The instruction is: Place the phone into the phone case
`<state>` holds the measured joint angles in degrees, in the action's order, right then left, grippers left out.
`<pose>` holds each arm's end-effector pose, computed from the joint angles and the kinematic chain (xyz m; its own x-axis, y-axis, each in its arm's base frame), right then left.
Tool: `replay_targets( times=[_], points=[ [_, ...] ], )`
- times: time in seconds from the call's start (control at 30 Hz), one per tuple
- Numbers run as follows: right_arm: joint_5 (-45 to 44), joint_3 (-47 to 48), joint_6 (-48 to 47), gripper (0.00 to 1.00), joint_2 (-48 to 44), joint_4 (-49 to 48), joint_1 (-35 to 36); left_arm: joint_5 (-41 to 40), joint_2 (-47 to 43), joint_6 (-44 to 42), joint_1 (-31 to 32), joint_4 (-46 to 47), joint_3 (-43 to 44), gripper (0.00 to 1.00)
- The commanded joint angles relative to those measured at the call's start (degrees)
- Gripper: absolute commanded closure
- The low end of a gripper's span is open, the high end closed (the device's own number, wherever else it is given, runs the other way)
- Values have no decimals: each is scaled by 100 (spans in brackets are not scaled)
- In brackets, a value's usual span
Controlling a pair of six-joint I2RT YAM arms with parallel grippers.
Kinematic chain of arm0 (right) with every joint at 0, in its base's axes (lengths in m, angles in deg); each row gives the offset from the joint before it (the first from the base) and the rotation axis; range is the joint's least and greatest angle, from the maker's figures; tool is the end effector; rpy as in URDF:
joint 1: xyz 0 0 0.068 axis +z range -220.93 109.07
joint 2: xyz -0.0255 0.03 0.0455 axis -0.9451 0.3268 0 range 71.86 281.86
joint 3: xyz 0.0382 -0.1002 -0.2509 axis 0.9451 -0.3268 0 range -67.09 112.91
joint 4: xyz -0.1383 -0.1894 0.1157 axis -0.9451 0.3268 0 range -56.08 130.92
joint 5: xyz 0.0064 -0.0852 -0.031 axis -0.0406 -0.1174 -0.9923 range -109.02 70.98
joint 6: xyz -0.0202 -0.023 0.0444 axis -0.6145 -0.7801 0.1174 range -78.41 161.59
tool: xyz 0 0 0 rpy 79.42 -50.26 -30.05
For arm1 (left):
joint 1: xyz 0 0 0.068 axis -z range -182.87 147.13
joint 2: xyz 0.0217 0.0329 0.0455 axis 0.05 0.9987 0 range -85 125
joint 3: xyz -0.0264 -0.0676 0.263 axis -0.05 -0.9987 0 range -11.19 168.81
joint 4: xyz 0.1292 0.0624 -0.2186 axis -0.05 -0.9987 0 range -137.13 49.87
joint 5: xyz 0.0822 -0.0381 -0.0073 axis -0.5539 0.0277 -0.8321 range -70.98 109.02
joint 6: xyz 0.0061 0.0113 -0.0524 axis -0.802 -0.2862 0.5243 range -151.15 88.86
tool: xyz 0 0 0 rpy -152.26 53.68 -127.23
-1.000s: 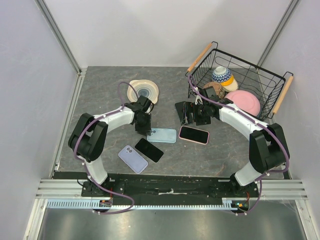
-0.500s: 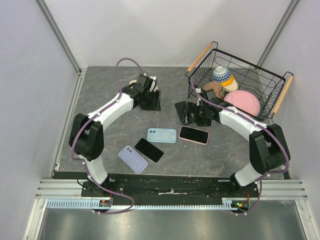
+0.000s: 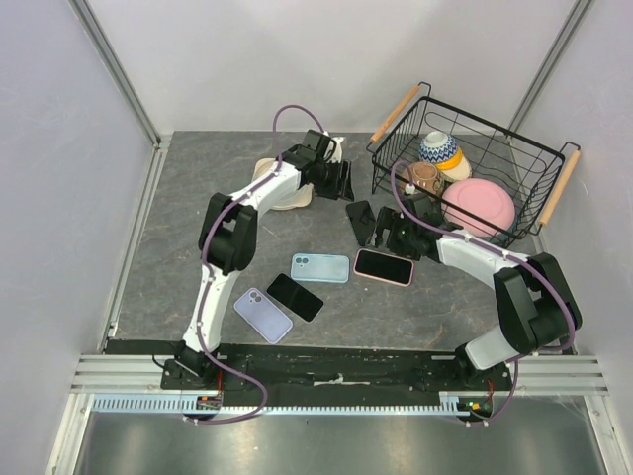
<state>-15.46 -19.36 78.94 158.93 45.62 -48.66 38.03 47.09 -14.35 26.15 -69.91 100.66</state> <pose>0.2795 0.1168 0.1831 -0.8234 0.3171 -0.4705 0.1073 0.9013 0.4197 0.4463 -0.2609 0.1984 -0.8269 0.1462 -0.5430 0.4206 0.8017 -0.4246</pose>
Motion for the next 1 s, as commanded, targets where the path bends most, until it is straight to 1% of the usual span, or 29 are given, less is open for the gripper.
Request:
replay_targets(
  times=[0.0, 0.07, 0.17, 0.27, 0.37, 0.47, 0.5, 0.6, 0.67, 0.7, 0.73, 0.8, 0.83, 0.97],
  points=[
    [-127, 9, 212, 2, 29, -652, -2, 771, 755, -63, -124, 148, 1179, 38],
    [-144, -17, 212, 2, 82, -739, 6, 920, 1158, -28, -124, 87, 1644, 38],
    [-127, -9, 221, 2, 188, -845, 6, 1122, 1494, 69, -124, 104, 1953, 38],
    [-4, 0, 273, 2, 372, -933, 24, 1280, 1722, 174, -150, 139, 2077, 38],
    [110, -18, 361, 3, 583, -1082, 59, 1526, 1811, 192, -151, 86, 2078, 38],
    [172, -18, 467, 4, 785, -1118, 94, 1738, 1776, 184, -151, 86, 1850, 39],
    [242, -9, 493, 4, 864, -1274, 112, 1790, 1698, 166, -151, 104, 1788, 39],
    [321, 44, 528, 5, 1031, -1364, 191, 1791, 1391, 113, -151, 121, 1314, 42],
    [339, 140, 520, 5, 1093, -1372, 235, 1686, 1136, 87, -151, 244, 726, 43],
    [348, 184, 528, 5, 1137, -1364, 244, 1651, 821, 104, -142, 349, 472, 43],
    [365, 254, 528, 5, 1154, -1364, 261, 1633, 662, 96, -159, 472, -62, 44],
    [409, 351, 485, 5, 1224, -1320, 261, 1563, 345, 122, -177, 815, -566, 44],
    [453, 447, 458, 5, 1234, -1302, 270, 1606, 65, 122, -177, 946, -1003, 44],
    [514, 676, 300, 5, 1383, -1206, 296, 1642, -481, 245, -177, 1351, -1894, 46]
  ],
)
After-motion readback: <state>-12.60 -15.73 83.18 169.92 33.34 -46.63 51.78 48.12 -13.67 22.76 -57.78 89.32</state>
